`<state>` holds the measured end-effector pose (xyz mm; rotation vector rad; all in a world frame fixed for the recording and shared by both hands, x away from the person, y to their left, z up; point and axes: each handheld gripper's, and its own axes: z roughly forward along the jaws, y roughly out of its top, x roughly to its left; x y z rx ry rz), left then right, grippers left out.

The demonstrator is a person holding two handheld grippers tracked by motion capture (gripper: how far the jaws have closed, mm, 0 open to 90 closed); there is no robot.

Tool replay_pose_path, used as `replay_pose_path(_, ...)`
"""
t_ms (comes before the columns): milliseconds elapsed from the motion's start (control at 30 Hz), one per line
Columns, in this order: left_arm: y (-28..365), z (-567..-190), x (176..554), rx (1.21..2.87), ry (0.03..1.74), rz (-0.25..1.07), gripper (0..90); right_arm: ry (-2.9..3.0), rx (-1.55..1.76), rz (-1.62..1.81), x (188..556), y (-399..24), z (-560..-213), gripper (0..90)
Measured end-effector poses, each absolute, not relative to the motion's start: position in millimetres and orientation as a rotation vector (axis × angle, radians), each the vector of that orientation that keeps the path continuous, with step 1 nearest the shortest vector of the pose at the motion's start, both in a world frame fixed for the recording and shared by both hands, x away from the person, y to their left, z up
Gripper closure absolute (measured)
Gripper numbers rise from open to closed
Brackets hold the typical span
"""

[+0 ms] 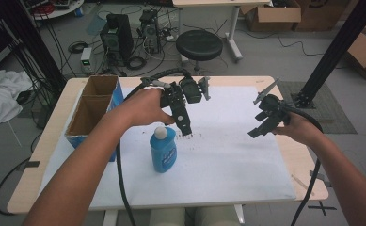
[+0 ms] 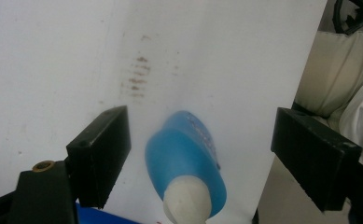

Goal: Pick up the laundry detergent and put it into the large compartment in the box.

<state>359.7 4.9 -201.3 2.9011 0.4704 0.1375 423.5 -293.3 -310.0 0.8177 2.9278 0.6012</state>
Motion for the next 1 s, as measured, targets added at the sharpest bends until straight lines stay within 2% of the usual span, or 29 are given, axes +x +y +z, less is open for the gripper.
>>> replay_pose_path(400,8,-193,355,2.880,0.623,0.119,20.1,2.926,0.794,0.616,419,-296,-309,16.7)
replay_pose_path(500,10,-186,355,2.855,0.721,0.148,20.3,2.924,0.799,0.626,419,-298,-308,16.7)
replay_pose_path(1000,26,-183,362,2.740,1.035,0.121,20.2,2.930,0.775,0.630,422,-297,-311,16.7)
